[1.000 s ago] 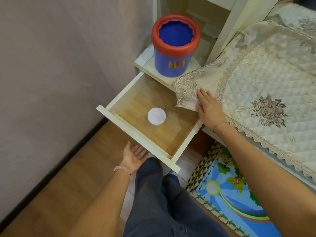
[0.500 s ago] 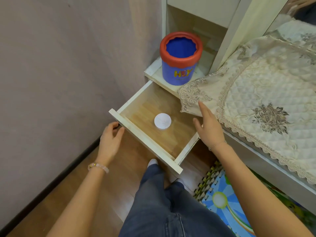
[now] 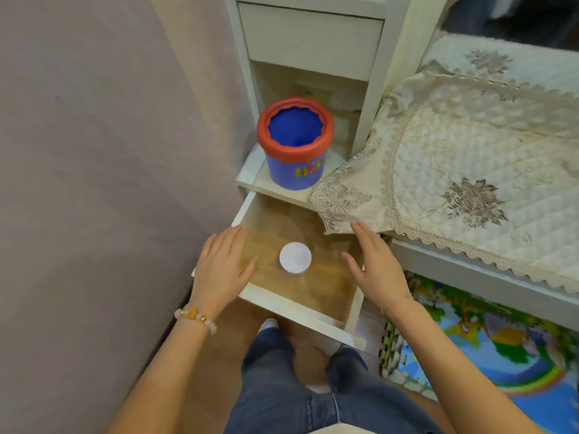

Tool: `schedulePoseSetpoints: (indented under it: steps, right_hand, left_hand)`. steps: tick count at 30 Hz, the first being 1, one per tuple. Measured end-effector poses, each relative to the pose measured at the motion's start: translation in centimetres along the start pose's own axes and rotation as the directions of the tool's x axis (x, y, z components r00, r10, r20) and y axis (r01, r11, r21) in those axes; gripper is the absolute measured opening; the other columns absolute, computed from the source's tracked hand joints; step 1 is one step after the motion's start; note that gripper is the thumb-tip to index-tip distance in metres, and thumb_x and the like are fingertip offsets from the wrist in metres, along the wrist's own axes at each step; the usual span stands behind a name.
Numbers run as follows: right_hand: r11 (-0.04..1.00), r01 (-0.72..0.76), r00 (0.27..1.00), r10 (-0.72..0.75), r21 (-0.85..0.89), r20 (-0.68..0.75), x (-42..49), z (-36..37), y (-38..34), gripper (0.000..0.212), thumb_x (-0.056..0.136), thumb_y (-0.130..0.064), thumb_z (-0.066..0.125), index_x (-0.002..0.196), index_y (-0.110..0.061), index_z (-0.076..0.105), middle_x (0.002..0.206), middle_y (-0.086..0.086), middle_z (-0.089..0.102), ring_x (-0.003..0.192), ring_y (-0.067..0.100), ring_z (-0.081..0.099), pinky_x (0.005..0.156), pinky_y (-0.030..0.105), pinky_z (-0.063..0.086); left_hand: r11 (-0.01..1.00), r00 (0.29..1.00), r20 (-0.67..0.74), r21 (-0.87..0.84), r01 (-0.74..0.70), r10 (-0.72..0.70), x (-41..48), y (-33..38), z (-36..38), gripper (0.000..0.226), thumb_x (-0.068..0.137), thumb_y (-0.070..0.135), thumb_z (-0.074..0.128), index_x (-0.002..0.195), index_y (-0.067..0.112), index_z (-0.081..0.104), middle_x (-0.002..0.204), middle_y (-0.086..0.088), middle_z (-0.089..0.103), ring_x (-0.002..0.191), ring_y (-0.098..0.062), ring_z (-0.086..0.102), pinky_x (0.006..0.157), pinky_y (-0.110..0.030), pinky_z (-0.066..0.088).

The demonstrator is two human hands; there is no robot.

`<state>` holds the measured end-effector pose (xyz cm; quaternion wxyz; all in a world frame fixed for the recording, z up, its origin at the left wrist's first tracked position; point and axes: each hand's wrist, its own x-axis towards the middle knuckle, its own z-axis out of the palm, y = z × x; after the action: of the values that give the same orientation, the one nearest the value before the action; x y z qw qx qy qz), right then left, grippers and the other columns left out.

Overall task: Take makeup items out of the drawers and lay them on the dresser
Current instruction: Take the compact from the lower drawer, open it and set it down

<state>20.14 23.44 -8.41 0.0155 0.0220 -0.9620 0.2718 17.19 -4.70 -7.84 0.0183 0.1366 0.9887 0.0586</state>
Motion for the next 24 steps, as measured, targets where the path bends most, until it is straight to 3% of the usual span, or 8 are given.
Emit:
schedulePoseSetpoints:
  steps: [5,8,14,17,20,24]
  right_hand:
    - [0.982,-0.186,0.982,0.185,-0.028,-0.040,-0.7,2.7,-2.6,0.059,0.091,-0.027,0.054,0.143,-0.011,0.032,0.149,0.008,0.036,0.138,0.021,0.033,0.110,0.025,0.021]
    - [0.957,-0.288,0.956,0.286,-0.026,-0.061,-1.2,4.4,-4.2,0.059,0.090,-0.026,0.056,0.142,-0.011,0.034,0.149,0.007,0.036,0.137,0.022,0.035,0.110,0.027,0.025]
    - [0.898,-0.439,0.898,0.440,0.018,-0.035,-1.7,7.8,-6.5,0.058,0.089,-0.021,0.057,0.142,-0.010,0.034,0.146,0.012,0.039,0.135,0.025,0.036,0.110,0.024,0.022]
    - [0.867,-0.496,0.868,0.497,0.036,-0.017,-1.8,9.1,-6.9,0.060,0.089,-0.021,0.058,0.142,-0.010,0.033,0.146,0.012,0.039,0.135,0.025,0.036,0.111,0.030,0.025]
    - [0.847,-0.530,0.848,0.530,0.036,0.008,-1.2,10.0,-6.9,0.061,0.089,-0.022,0.057,0.143,-0.011,0.031,0.148,0.011,0.037,0.136,0.024,0.035,0.112,0.030,0.026]
    - [0.826,-0.561,0.827,0.555,0.057,0.090,0.7,11.5,-7.0,0.067,0.087,-0.032,0.059,0.144,-0.012,0.029,0.151,0.009,0.032,0.138,0.025,0.031,0.112,0.034,0.026]
  left_hand:
    - [0.984,0.981,0.073,-0.017,-0.180,0.180,4.0,-4.9,1.0,0.059,0.090,0.048,0.041,0.137,0.011,0.039,0.142,-0.012,0.043,0.129,-0.030,0.041,0.105,-0.048,0.035]
    - [0.972,0.969,0.110,-0.107,-0.209,0.220,5.8,-7.3,2.1,0.061,0.090,0.043,0.050,0.141,0.014,0.033,0.148,-0.009,0.034,0.133,-0.027,0.036,0.107,-0.043,0.030]
    - [0.872,0.950,0.276,-0.489,0.007,0.147,8.0,-9.3,5.0,0.068,0.091,0.041,0.050,0.147,0.022,0.016,0.152,-0.003,0.025,0.137,-0.023,0.029,0.109,-0.042,0.031]
    - [0.788,0.928,0.341,-0.608,0.094,0.152,8.3,-8.6,5.7,0.073,0.092,0.036,0.052,0.148,0.025,0.007,0.154,-0.001,0.021,0.138,-0.020,0.027,0.107,-0.032,0.025]
    - [0.741,0.929,0.343,-0.659,0.132,0.140,8.8,-8.0,6.3,0.074,0.093,0.034,0.050,0.148,0.030,0.000,0.156,0.000,0.015,0.139,-0.021,0.024,0.107,-0.031,0.023]
    - [0.753,0.940,0.318,-0.647,0.120,0.123,9.0,-8.2,6.9,0.073,0.095,0.030,0.047,0.146,0.038,-0.004,0.155,0.000,0.018,0.134,-0.026,0.035,0.100,-0.033,0.034]
